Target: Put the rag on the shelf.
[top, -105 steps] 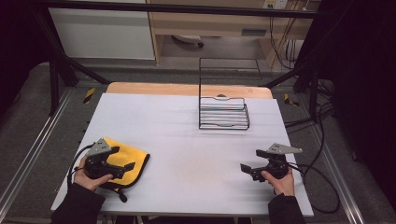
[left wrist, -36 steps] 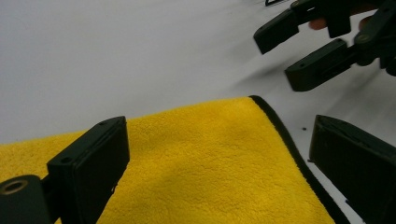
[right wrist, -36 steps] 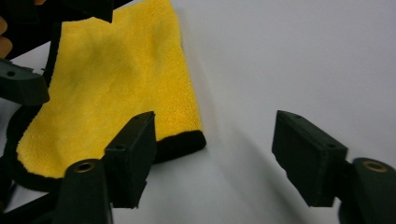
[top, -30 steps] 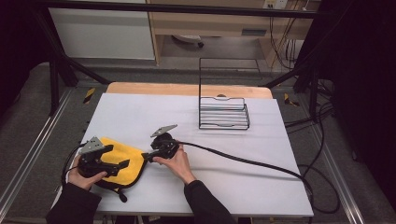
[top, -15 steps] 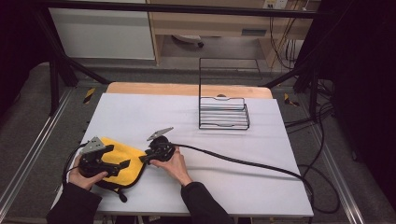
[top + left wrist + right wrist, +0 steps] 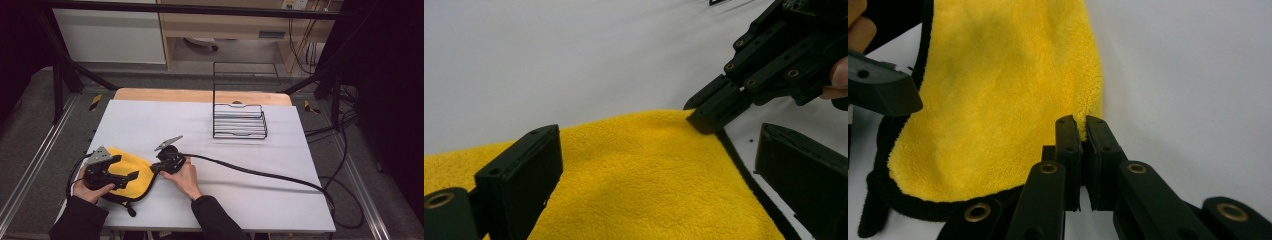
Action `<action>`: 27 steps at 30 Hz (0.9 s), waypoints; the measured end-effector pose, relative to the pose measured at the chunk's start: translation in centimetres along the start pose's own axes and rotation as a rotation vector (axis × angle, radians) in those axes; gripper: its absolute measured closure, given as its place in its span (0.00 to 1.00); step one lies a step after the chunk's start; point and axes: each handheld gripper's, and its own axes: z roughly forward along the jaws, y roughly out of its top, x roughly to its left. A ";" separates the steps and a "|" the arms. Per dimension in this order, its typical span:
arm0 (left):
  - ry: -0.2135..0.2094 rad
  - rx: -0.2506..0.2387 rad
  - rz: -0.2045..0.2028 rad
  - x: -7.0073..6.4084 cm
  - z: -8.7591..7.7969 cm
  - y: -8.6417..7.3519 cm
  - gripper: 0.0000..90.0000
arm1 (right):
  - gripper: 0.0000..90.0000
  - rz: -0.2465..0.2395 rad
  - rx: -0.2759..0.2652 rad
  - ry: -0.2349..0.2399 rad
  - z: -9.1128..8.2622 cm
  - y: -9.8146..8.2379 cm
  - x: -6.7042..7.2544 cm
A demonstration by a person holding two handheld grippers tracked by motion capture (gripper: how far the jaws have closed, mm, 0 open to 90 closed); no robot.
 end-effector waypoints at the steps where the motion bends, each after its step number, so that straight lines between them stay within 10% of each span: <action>1: 0.000 0.000 0.000 0.0 0.0 0.0 0.06 | 0.96 0.007 -0.005 -0.001 -0.2 0.1 0.1; 12: 0.005 -0.006 -0.001 0.0 -0.2 0.1 0.06 | 0.92 0.010 0.025 -0.030 -1.0 0.3 0.3; 17: 0.004 -0.008 -0.003 0.1 -0.2 0.1 0.06 | 0.59 -0.005 -0.006 -0.008 -0.3 0.5 -0.7; 27: 0.004 -0.011 -0.004 0.1 -0.2 0.1 0.06 | 0.82 0.050 0.043 0.073 1.2 -0.1 -0.6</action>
